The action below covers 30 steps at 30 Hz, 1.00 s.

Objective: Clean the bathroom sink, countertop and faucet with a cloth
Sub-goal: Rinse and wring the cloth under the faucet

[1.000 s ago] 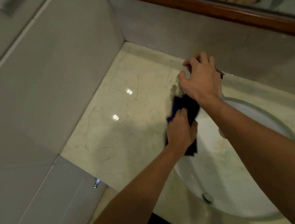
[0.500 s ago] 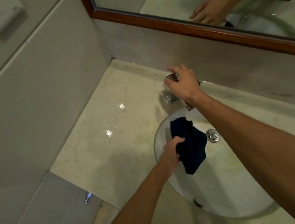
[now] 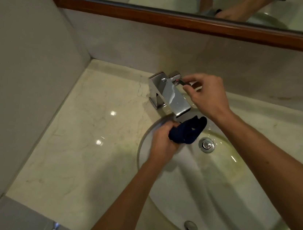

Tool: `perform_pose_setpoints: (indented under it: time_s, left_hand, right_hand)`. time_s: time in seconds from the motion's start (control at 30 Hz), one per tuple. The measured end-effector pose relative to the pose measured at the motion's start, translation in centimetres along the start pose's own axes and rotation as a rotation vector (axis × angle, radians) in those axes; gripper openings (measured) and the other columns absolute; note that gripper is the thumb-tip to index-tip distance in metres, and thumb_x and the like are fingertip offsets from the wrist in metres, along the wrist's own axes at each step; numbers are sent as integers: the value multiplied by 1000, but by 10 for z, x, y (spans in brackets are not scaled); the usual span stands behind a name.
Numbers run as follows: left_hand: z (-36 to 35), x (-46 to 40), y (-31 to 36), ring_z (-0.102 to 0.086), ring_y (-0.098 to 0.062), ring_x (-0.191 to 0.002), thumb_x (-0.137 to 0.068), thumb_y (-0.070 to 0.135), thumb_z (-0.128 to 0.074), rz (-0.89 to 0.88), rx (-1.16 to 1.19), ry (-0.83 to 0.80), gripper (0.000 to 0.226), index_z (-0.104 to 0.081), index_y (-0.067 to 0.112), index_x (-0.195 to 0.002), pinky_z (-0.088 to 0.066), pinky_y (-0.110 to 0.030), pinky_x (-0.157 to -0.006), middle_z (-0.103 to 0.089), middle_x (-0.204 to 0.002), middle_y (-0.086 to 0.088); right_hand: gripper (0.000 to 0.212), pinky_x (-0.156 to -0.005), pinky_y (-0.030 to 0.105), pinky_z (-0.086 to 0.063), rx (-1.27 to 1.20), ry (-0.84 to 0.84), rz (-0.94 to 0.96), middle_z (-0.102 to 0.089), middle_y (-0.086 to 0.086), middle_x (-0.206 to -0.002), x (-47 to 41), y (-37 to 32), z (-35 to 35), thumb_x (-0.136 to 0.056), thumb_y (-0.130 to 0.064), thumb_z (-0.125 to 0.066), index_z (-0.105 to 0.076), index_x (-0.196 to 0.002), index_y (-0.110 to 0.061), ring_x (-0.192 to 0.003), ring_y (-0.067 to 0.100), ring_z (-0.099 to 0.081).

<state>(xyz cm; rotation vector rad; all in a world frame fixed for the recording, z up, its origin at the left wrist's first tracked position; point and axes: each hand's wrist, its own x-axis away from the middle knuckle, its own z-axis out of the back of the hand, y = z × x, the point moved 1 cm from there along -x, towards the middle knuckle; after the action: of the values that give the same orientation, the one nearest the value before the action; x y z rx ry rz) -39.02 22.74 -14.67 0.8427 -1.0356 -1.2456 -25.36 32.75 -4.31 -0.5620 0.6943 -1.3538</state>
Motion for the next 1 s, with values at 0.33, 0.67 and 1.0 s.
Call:
perform_pose_setpoints:
  time_s: [0.33, 0.67, 1.0]
  left_hand:
    - [-16, -12, -37, -66, -26, -92, -66, -13, -78, -538, -394, -36, 38, -62, 8, -93, -56, -45, -76, -68, -101, -8]
    - [-22, -5, -27, -62, 15, -74, -77, 0, -85, -13, -7, 76, 42, -59, 20, -104, -47, -5, -64, -65, -86, 14]
    - [-38, -1, -22, -56, -11, -95, -72, 9, -87, -157, -197, -62, 53, -65, 14, -120, -47, -12, -86, -47, -118, 0]
  right_hand:
    - [26, -79, 3, -49, -37, 96, 27, -69, -10, -105, -15, 21, -11, -96, -12, -68, -70, -122, -14, -81, -8, -60]
    - [26, -86, 34, -55, -665, 249, -628, -76, 0, -101, 112, 116, -47, -104, -28, -52, -74, -110, -14, -92, 13, -69]
    - [50, -91, 35, -53, -1332, -115, -829, -74, 11, -106, 77, 89, -93, -104, -44, -45, -61, -130, -4, -98, 24, -69]
